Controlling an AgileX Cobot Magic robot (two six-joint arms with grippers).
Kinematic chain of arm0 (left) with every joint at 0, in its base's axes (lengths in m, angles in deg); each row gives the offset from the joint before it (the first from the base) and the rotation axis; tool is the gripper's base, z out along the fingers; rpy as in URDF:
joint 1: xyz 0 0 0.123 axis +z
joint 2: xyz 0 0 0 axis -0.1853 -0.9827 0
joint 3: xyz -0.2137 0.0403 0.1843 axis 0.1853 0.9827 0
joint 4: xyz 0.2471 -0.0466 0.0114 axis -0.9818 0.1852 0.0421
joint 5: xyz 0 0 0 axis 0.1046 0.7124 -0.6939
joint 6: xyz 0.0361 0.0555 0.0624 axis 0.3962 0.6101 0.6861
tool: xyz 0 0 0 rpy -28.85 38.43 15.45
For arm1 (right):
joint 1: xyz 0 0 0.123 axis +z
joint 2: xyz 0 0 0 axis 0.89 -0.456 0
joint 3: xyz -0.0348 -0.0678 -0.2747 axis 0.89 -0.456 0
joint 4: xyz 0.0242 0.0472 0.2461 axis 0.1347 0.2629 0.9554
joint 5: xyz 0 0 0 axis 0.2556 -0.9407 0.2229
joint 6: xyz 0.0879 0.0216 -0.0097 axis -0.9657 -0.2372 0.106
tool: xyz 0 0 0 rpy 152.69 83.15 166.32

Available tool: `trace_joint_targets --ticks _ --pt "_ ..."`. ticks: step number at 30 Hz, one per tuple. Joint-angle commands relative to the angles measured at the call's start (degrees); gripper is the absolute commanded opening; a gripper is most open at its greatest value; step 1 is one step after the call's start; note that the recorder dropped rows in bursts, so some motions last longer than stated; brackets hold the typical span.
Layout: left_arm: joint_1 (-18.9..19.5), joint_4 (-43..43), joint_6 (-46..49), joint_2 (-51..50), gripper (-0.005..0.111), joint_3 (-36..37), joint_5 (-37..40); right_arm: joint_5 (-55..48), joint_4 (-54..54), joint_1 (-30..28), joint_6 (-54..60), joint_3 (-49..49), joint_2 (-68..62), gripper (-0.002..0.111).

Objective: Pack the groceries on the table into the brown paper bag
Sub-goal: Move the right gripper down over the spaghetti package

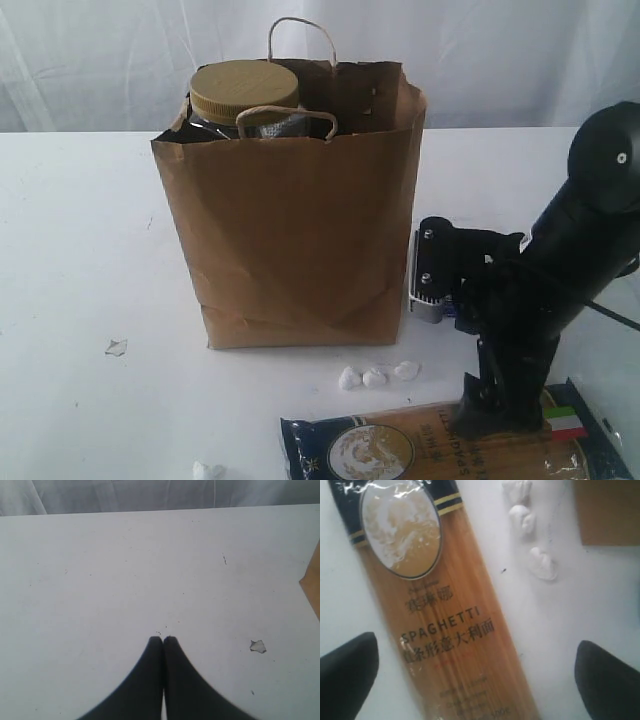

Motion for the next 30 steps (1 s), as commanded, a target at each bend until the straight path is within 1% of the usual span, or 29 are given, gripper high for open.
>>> trace_joint_targets --ticks 1,3,4,7,11,14,17,23,26,30 --pt "0.07 0.59 -0.21 0.39 0.0 0.13 -0.21 3.66 2.7 0.03 -1.61 -0.18 -0.05 0.105" --pt "0.07 0.59 -0.21 0.39 0.0 0.13 -0.21 2.32 5.6 0.03 -1.61 -0.18 -0.05 0.105" --pt "0.07 0.59 -0.21 0.39 0.0 0.13 -0.21 -0.38 6.85 0.03 -1.35 -0.18 -0.05 0.105" --pt "0.07 0.59 -0.21 0.39 0.0 0.13 -0.21 -3.46 2.36 1.17 3.54 -0.28 -0.28 0.105" --pt "0.07 0.59 -0.21 0.39 0.0 0.13 -0.21 -1.71 -2.84 3.35 6.73 -0.28 -2.42 0.105" --pt "0.07 0.59 -0.21 0.39 0.0 0.13 -0.21 -1.03 -4.13 4.78 9.36 -0.28 -6.24 0.105" --pt "0.07 0.59 -0.21 0.39 0.0 0.13 -0.21 -1.26 -6.03 5.74 9.42 -0.28 -8.17 0.105" --pt "0.07 0.59 -0.21 0.39 0.0 0.13 -0.21 0.23 -6.2 5.78 9.3 -0.28 -8.29 0.105" --pt "0.07 0.59 -0.21 0.39 0.0 0.13 -0.21 2.1 -8.16 5.78 9.42 -0.94 -10.17 0.105" --pt "0.07 0.59 -0.21 0.39 0.0 0.13 -0.21 2.1 -8.3 6.03 7.24 -0.99 -10.71 0.105"
